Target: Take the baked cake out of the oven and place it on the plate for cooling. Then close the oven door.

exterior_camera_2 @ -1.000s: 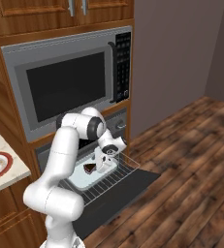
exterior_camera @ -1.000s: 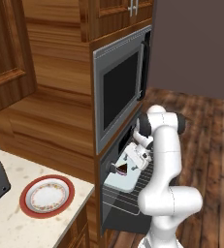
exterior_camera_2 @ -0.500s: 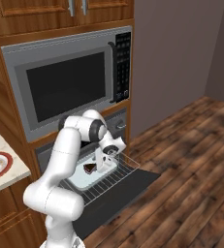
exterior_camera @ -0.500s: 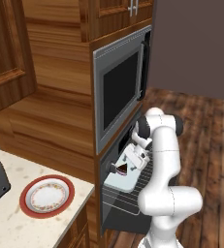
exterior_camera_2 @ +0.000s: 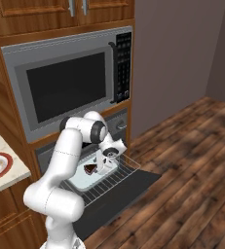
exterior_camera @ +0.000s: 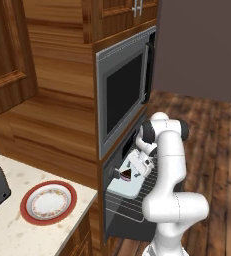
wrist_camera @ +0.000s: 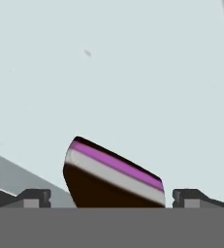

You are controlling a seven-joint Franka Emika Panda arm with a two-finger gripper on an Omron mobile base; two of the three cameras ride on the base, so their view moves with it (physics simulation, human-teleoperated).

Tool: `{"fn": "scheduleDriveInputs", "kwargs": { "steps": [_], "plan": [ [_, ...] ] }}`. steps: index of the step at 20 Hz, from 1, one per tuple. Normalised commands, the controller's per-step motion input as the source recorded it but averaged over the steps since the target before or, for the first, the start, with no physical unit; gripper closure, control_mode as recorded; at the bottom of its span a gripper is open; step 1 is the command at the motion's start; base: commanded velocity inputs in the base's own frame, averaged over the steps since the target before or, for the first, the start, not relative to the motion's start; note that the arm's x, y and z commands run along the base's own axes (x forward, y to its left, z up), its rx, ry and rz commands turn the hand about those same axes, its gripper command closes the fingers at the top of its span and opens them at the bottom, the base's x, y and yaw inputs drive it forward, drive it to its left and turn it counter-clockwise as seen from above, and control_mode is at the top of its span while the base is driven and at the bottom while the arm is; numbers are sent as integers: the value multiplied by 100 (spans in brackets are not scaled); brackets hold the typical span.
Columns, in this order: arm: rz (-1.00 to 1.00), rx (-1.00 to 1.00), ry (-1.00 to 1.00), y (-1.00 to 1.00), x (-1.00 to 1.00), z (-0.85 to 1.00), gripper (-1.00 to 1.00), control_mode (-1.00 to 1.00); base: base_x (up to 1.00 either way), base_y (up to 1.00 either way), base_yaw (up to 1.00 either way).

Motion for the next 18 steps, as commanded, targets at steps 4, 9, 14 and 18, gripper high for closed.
{"fn": "scheduleDriveInputs", "kwargs": {
  "steps": [4, 9, 14, 18],
  "plan": [
    [0, 0, 2, 23, 20, -19, -100, -100, 0, 0, 0],
    [3, -2, 4, 28, 13, -40, -100, -100, 0, 0, 0],
    [5, 0, 6, 22, 0, -34, -100, -100, 0, 0, 0],
    [1, 6, 10, 9, 5, 5, -100, -100, 0, 0, 0]
  ]
}}
